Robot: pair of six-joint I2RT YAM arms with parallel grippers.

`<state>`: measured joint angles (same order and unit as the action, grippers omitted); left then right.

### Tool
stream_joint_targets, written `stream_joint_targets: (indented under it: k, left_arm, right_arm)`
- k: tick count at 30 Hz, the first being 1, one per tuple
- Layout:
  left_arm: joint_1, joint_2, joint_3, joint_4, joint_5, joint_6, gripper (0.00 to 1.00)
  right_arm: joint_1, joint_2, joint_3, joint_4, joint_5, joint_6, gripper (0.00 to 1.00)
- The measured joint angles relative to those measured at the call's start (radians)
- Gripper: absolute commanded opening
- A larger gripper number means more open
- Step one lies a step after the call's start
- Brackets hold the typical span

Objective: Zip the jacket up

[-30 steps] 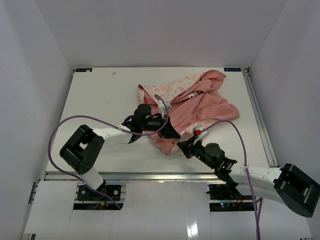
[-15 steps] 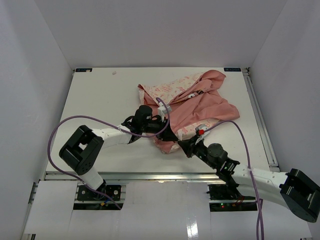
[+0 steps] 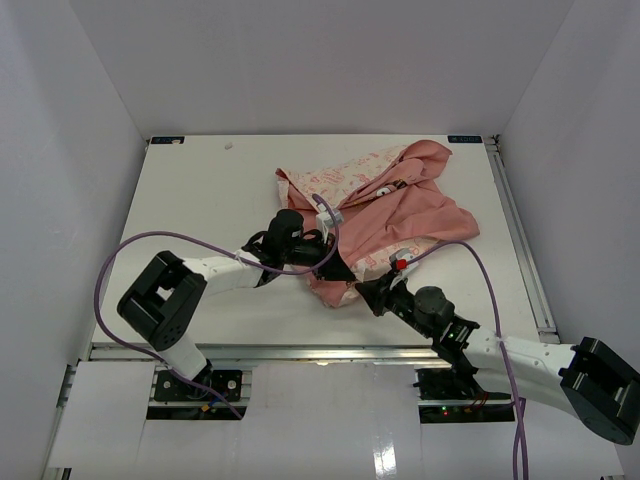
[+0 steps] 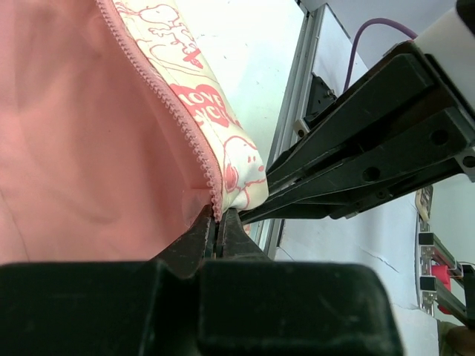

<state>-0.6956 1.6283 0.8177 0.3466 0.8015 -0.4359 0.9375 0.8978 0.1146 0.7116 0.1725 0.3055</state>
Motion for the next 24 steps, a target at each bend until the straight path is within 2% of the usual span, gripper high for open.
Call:
stream_joint_targets:
  k: [8, 10, 13, 19, 20, 24]
  left_arm:
    - [0.000, -0.113, 0.001, -0.041, 0.022, -0.014, 0.00]
    - [0.001, -0.136, 0.008, -0.053, 0.048, -0.013, 0.00]
    - [0.001, -0.139, 0.040, -0.084, 0.084, -0.003, 0.00]
    - [0.002, -0.131, 0.105, -0.203, 0.082, 0.083, 0.00]
    - [0.002, -0.124, 0.118, -0.218, 0.073, 0.100, 0.00]
    - [0.005, -0.059, 0.194, -0.282, 0.051, 0.168, 0.00]
  right_arm:
    - [0.000, -0.024, 0.061, -0.076, -0.002, -0.037, 0.21]
    - [0.001, -0.051, 0.073, -0.092, 0.022, -0.051, 0.19]
    - [0.001, -0.076, 0.092, -0.115, 0.060, -0.076, 0.08]
    - [-0.038, -0.068, 0.124, -0.136, 0.088, -0.144, 0.08]
    - [-0.063, -0.058, 0.131, -0.136, 0.067, -0.150, 0.09]
    - [-0.189, -0.030, 0.137, -0.135, -0.039, -0.153, 0.25]
